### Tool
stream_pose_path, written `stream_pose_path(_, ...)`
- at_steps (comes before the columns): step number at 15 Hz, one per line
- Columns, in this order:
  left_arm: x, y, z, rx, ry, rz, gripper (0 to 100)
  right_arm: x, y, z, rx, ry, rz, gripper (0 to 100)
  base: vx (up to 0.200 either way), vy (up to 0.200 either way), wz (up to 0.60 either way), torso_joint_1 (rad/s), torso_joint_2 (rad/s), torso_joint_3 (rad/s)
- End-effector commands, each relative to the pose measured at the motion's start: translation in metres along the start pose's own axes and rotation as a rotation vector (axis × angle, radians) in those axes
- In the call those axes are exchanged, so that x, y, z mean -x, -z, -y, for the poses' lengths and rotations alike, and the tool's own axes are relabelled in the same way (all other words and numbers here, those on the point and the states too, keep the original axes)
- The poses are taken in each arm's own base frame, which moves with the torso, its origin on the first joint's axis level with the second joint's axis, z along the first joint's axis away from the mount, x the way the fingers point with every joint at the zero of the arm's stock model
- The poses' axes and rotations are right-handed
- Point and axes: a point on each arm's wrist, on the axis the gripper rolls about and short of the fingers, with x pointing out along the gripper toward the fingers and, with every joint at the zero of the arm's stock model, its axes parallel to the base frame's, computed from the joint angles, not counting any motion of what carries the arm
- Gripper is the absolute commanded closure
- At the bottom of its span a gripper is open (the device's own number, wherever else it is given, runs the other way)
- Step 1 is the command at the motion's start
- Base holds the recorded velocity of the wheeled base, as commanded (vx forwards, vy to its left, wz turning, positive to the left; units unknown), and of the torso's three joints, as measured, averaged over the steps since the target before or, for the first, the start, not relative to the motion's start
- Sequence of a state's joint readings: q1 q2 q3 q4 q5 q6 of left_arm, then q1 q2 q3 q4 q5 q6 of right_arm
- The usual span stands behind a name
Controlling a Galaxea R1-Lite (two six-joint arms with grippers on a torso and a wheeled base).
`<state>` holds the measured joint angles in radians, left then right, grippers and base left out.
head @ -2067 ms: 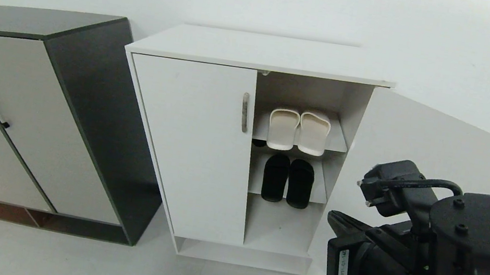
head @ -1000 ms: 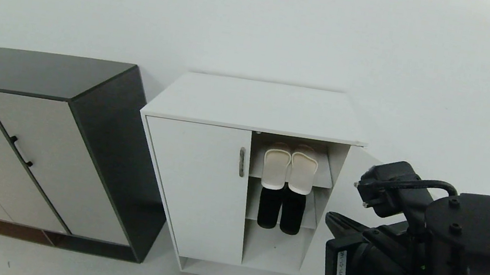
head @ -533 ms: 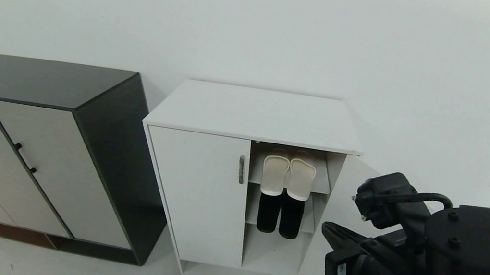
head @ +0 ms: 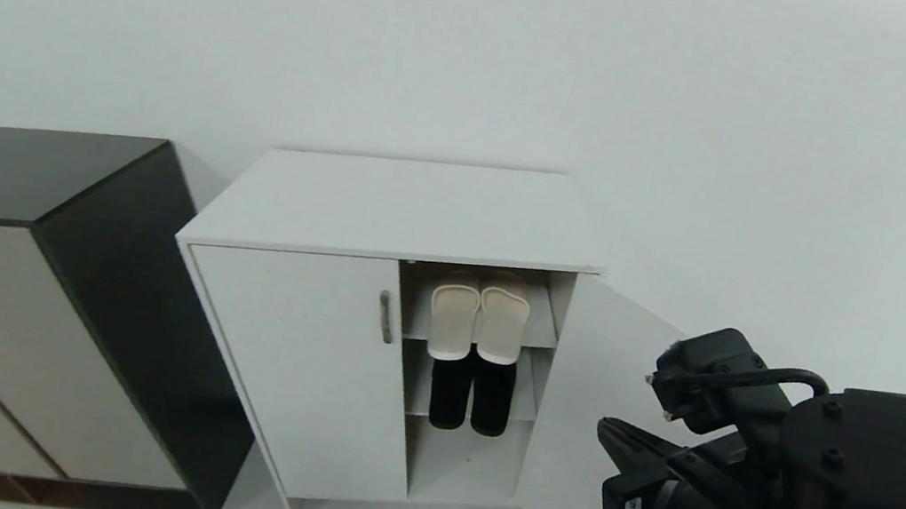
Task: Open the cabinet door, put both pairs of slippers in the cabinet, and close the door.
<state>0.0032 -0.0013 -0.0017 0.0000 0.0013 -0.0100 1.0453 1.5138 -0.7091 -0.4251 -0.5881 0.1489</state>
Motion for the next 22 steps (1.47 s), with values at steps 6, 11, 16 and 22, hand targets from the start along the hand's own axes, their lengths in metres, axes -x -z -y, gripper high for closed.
stream_pose_path(6, 0.000, 0.000, 0.000, -0.001, 0.000, -0.001, 100, -0.007, -0.015, 0.017, -0.005, 0.070, 0.065, 100, 0.000, 0.000, -0.20, 0.000, 0.00, 0.002)
stream_pose_path(11, 0.000, 0.000, 0.000, -0.002, 0.000, -0.001, 100, -0.050, -0.057, 0.067, -0.083, 0.273, 0.047, 100, 0.000, 0.000, 0.00, 0.000, 0.00, 0.000)
stream_pose_path(16, 0.000, 0.000, 0.000, -0.001, 0.000, -0.001, 100, -0.082, -0.059, 0.083, -0.133, 0.299, 0.032, 100, -0.120, 0.000, 0.00, 0.004, 0.00, -0.001)
stream_pose_path(22, 0.000, 0.000, 0.000, -0.001, 0.000, -0.001, 100, -0.143, -0.060, 0.115, -0.187, 0.337, 0.014, 100, 0.000, 0.000, 0.00, 0.000, 0.00, 0.000)
